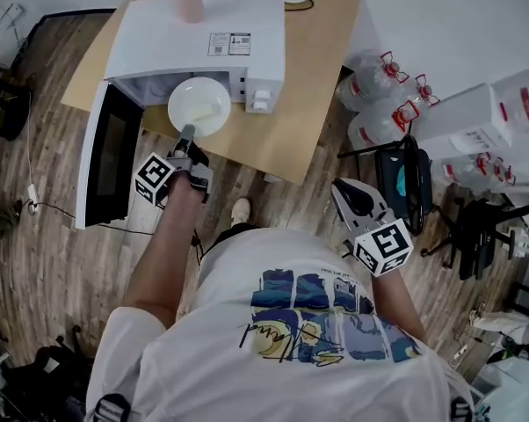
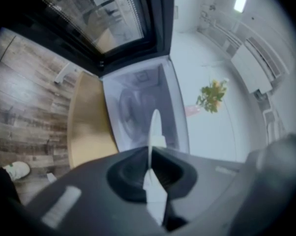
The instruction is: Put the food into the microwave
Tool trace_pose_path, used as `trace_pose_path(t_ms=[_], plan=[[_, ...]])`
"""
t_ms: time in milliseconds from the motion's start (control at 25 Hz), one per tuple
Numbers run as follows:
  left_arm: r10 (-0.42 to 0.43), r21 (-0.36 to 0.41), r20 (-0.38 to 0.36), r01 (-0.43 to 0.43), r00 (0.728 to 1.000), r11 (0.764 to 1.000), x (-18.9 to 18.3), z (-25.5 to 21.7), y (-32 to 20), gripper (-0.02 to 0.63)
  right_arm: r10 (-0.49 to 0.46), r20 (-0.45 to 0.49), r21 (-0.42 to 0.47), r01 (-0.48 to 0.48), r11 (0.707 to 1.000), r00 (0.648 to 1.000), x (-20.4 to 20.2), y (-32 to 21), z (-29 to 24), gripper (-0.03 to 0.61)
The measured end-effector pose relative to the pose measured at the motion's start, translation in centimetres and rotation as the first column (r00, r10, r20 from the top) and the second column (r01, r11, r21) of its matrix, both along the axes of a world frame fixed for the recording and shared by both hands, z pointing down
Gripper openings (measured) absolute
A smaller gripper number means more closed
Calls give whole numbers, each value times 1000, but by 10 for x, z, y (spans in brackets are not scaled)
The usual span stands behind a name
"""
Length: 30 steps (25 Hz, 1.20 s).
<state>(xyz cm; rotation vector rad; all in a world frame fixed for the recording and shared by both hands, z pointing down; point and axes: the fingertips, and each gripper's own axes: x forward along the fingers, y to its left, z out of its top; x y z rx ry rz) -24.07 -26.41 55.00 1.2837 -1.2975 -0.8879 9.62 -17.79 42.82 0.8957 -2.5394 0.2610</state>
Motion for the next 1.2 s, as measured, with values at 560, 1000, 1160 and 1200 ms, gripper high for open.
trace_pose_path(t_ms=[560, 1000, 1160, 1200], plan=[[54, -59, -3, -54, 999, 997, -35, 49, -89, 15, 185, -34, -4, -185, 983, 982, -5, -12, 7, 23], [48, -112, 21, -45, 999, 993, -46, 71, -128, 15, 249, -51, -26, -250, 968, 967, 0, -5, 12, 23], [41, -123, 32, -37, 999, 992, -48, 75, -136, 15, 252, -57, -30, -254, 967, 966, 2, -5, 11, 23], [40, -127, 34, -35, 999, 991, -48, 76, -137, 15, 251, -59, -30, -253, 967, 966, 3, -6, 11, 23]])
